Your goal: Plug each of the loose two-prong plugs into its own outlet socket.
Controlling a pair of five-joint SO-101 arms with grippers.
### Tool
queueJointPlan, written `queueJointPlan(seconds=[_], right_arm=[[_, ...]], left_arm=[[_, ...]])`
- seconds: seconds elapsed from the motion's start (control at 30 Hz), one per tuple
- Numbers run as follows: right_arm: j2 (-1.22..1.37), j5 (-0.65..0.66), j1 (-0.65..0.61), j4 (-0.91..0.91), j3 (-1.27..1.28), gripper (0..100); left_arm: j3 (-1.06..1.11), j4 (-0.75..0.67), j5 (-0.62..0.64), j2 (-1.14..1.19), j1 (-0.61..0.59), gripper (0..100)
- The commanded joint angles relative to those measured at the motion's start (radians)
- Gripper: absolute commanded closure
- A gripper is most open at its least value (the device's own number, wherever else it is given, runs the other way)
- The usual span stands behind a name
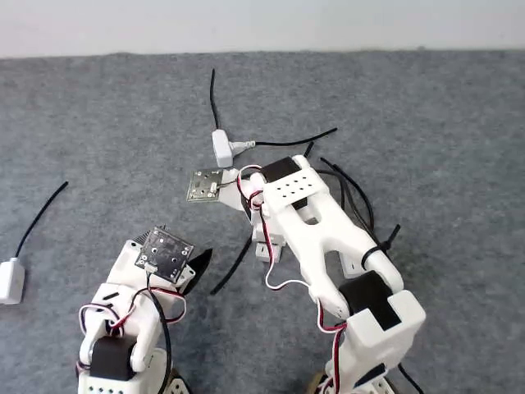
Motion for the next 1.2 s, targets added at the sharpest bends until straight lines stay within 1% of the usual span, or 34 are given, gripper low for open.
queueJointPlan(seconds=[0.0, 0.07, 0.2, 0.27, 0.37, 0.47, 0.77, 0.87, 0.97, 1.17], right_arm=[[-0.010, -0.011, 0.025, -0.051, -0.046, 98.9], [-0.008, -0.014, 0.028, -0.054, -0.046, 98.8], [-0.010, -0.060, 0.033, -0.105, -0.002, 98.9], [-0.008, -0.049, 0.033, -0.151, 0.054, 98.9], [-0.008, 0.000, 0.028, -0.232, 0.163, 98.9], [-0.008, 0.003, 0.030, -0.303, 0.230, 98.9], [-0.008, 0.002, 0.031, -0.335, 0.238, 98.9], [-0.019, -0.044, 0.028, -0.348, 0.230, 98.6], [-0.021, -0.052, 0.028, -0.259, 0.120, 94.1], [-0.015, -0.052, 0.013, 0.101, -0.232, 74.9]], left_arm=[[-0.007, -0.021, -0.006, -0.011, 0.009, 69], [-0.007, -0.021, -0.006, -0.011, 0.009, 69], [-0.007, -0.021, -0.006, -0.011, 0.009, 69], [-0.007, -0.021, -0.006, -0.011, 0.009, 69], [-0.007, -0.021, -0.006, -0.011, 0.011, 69], [-0.007, -0.021, -0.006, -0.011, 0.011, 69], [-0.007, -0.026, -0.006, -0.011, 0.011, 69], [0.001, -0.032, -0.006, -0.012, 0.011, 69], [0.008, -0.043, -0.006, -0.012, 0.011, 69], [0.015, -0.043, -0.006, -0.012, 0.011, 69]])
